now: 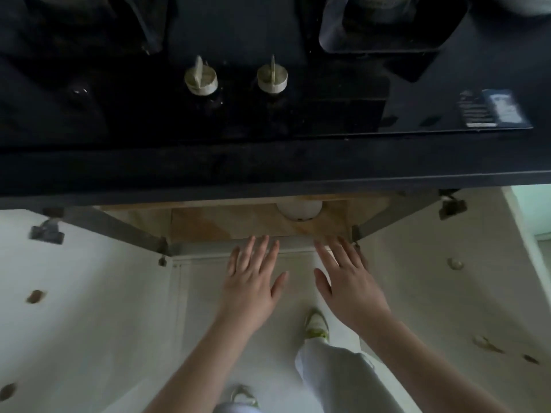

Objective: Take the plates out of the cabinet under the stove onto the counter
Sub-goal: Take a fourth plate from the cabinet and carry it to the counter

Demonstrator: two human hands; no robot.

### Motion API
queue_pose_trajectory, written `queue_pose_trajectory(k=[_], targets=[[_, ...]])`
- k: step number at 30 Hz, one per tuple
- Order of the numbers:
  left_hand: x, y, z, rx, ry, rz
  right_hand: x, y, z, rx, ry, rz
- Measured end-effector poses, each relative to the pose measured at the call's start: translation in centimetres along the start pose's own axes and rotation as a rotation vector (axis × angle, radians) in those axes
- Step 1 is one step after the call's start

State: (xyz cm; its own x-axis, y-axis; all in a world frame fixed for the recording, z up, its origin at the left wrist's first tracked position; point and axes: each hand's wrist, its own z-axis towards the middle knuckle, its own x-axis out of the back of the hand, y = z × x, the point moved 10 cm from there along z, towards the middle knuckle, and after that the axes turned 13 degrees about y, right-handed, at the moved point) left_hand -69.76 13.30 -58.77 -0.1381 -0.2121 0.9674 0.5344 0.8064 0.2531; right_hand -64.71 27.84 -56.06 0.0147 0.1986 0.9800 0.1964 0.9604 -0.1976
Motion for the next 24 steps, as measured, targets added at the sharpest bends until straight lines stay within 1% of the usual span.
queue_pose_trajectory(k=[2,4,8,11,16,20,21,23,24], targets=[[-4.5,-1.2,1.7,0.019,-0.01,-0.002,-3.8,1.7,1.5,0.004,0.008,-0.042],[-9.5,-2.4,2.9,0.057,-0.053,-0.006,-7.7,3.1,2.7,0.016,0.026,-0.065],[-17.1,-4.2,5.6,0.084,-0.002,-0.027,-14.6,5.1,5.6,0.08,0.077,-0.07],[-21.7,-4.4,6.9,0.021,-0.006,-0.045,-19.6,6.1,7.6,0.121,0.048,-0.053],[-29.0,-6.9,10.9,-0.054,0.052,0.038,-28.1,8.5,11.2,0.191,0.01,-0.184],[-34.4,-6.2,13.9,-0.171,0.104,0.106,-33.3,10.9,14.0,0.174,0.001,-0.206],[-35.9,-6.1,14.6,-0.184,0.087,0.119,-34.1,11.6,14.8,0.151,0.007,-0.206],[-39.8,-6.8,16.3,-0.182,-0.031,0.137,-35.6,13.0,16.2,0.105,0.029,-0.195],[-41.0,-7.2,17.0,-0.177,-0.051,0.158,-36.3,13.5,16.6,0.095,0.036,-0.199]])
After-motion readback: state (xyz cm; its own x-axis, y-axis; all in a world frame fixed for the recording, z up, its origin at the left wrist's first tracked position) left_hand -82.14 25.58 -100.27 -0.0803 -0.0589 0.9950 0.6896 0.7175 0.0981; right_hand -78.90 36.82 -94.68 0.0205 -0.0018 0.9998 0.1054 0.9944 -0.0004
